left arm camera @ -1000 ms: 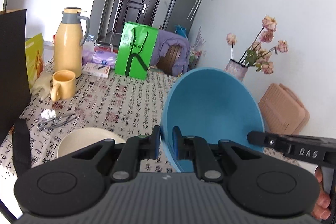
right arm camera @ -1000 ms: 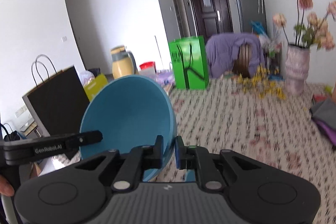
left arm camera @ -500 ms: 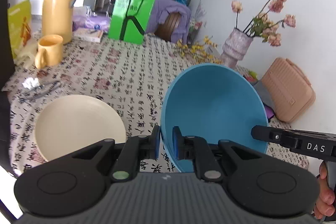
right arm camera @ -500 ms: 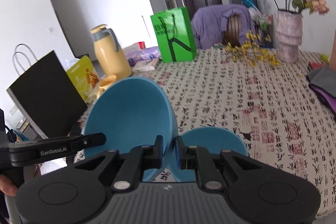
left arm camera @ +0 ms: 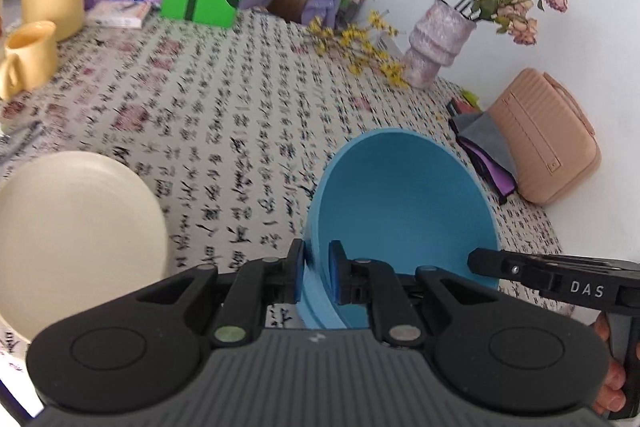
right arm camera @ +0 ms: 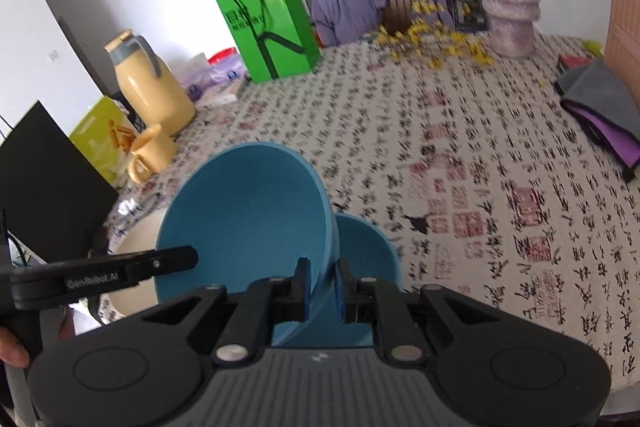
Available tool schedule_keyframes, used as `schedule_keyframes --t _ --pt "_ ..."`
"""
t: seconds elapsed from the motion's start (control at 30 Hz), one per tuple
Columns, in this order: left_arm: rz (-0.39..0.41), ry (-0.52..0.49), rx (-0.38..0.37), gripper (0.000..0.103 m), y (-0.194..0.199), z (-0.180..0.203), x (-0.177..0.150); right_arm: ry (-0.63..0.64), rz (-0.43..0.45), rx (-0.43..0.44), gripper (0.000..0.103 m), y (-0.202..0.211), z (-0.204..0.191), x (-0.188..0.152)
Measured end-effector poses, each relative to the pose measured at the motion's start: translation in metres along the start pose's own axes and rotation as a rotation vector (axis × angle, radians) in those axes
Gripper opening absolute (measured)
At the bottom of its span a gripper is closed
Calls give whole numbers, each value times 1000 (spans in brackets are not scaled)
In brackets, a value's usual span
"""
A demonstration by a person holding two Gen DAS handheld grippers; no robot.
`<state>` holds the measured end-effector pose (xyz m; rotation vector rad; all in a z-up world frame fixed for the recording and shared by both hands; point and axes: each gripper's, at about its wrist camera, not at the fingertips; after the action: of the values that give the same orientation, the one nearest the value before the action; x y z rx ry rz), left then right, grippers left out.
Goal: Organize plates and bowls
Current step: 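Carry the held blue bowl with both tools toward the nested blue bowls, then lower the blue bowl into the nested bowls and open both tools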
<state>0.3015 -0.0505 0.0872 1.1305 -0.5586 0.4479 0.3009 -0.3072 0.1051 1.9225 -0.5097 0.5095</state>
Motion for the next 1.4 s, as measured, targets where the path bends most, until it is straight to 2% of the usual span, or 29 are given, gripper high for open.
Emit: schedule_keyframes --t 0.4,0.43,0.53,0.57,0.9,1.0,1.07,1.17,1.27,1.4 --pt "-95 -12 -28 16 -34 6 -4 -33 -55 6 21 -15 25 1" --pt "-94 -14 -31 20 -34 7 -4 -27 -57 1 21 -16 25 2" --pt "-97 -31 -43 51 -34 9 -3 -24 -49 9 21 -15 26 3" --pt "-95 -41 -41 53 -34 10 -4 -25 -44 10 22 -14 27 4" --pt "-66 -69 -16 54 -28 13 -9 -9 -12 10 22 -6 26 2" --pt "2 -122 22 60 -19 14 -16 4 14 27 25 0 24 -2" --pt "78 -167 50 69 -9 13 -25 40 51 42 35 7 20 -7" --pt "199 -218 67 73 4 7 -42 104 122 50 47 15 14 -17" --pt "292 -240 76 81 16 2 -58 168 178 53 52 22 6 -27" --pt "384 -278 122 85 29 3 -73 236 266 66 60 28 -5 -45"
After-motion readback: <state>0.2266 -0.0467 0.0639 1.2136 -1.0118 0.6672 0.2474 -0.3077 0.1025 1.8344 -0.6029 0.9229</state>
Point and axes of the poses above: each gripper's, at about its wrist camera, not at the fingertips, and y roughly against the way its jaws point, z to its right, x to its top, and after that the axes turned 4 degrees about -y, right-handed
